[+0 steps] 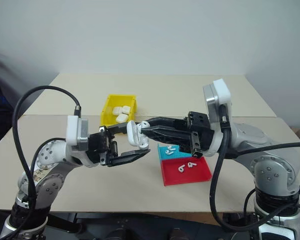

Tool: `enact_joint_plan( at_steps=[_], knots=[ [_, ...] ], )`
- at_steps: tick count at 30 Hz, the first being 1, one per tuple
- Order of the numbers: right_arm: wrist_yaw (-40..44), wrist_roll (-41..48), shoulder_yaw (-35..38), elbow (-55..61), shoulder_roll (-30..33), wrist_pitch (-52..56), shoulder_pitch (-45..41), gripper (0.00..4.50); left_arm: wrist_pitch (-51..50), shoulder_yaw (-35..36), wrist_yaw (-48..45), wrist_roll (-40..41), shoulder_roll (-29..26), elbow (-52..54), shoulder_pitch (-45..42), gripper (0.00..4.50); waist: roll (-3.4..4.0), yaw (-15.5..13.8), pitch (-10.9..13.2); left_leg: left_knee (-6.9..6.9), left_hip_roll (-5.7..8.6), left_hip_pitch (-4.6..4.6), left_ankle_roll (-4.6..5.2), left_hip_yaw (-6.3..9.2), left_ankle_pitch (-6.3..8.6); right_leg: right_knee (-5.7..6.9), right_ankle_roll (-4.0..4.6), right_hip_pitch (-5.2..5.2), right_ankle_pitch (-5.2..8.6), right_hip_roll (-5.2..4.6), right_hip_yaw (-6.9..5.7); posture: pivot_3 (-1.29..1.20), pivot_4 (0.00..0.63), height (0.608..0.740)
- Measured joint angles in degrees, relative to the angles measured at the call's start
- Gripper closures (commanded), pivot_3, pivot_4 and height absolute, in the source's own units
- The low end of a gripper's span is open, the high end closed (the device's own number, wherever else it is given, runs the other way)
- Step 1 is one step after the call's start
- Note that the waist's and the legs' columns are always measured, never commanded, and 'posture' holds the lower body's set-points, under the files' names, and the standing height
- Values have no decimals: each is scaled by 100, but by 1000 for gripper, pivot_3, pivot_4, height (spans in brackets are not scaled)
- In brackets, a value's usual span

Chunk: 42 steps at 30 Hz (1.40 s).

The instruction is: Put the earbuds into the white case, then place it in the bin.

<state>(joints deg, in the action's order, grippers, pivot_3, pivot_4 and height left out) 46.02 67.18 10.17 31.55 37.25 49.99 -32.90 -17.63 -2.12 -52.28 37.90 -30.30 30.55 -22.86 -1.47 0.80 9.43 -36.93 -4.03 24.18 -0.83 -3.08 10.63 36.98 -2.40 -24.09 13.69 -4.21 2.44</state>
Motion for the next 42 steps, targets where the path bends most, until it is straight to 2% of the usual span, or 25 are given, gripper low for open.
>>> enact_joint_plan(
  at_steps=[19, 24, 33, 37, 40, 42],
  knots=[
    [193, -526, -326, 170, 69, -485, 217, 3844, 12, -9, -49, -157, 41, -16, 43, 1706, 0, 2, 0, 0, 0, 0, 0, 1, 0, -2, 0, -1, 0, 1, 0, 0, 150, 740],
    [280, -807, -411, 259, 77, -699, 253, 2233, 14, 0, -44, -181, 56, -45, 46, 1706, 0, 1, 0, 0, 0, 1, 0, 1, 0, -2, 0, -1, 0, 1, 0, 0, 150, 740],
    [476, -961, -415, 278, 249, -877, 431, 2233, 25, 3, -108, -206, 103, -132, 76, 1706, -1, -3, 0, 0, 0, 1, 0, 1, 0, -3, 0, -1, 0, 0, 0, 0, 150, 740],
    [762, -950, -86, 38, 557, -889, 407, 2233, 122, 4, -126, -215, 108, -149, 76, 1706, -1, -6, 1, 0, 0, 0, 0, 0, 0, -5, 0, 1, 0, 0, -1, 0, 150, 740],
    [995, -925, 49, -264, 683, -927, -38, 2233, 145, -7, -140, -260, 127, -251, 68, 1706, -1, 20, 1, 0, -1, -2, 0, -1, 0, -2, 0, -2, 0, 3, 1, 0, 150, 740],
    [1142, -866, 49, -428, 730, -931, -496, 2613, 187, -43, -190, -312, 152, -336, 61, 1706, -1, 23, 1, 2, -3, -2, 0, 2, 0, -2, 1, -2, -1, 7, 1, 0, 150, 740]
  ],
)
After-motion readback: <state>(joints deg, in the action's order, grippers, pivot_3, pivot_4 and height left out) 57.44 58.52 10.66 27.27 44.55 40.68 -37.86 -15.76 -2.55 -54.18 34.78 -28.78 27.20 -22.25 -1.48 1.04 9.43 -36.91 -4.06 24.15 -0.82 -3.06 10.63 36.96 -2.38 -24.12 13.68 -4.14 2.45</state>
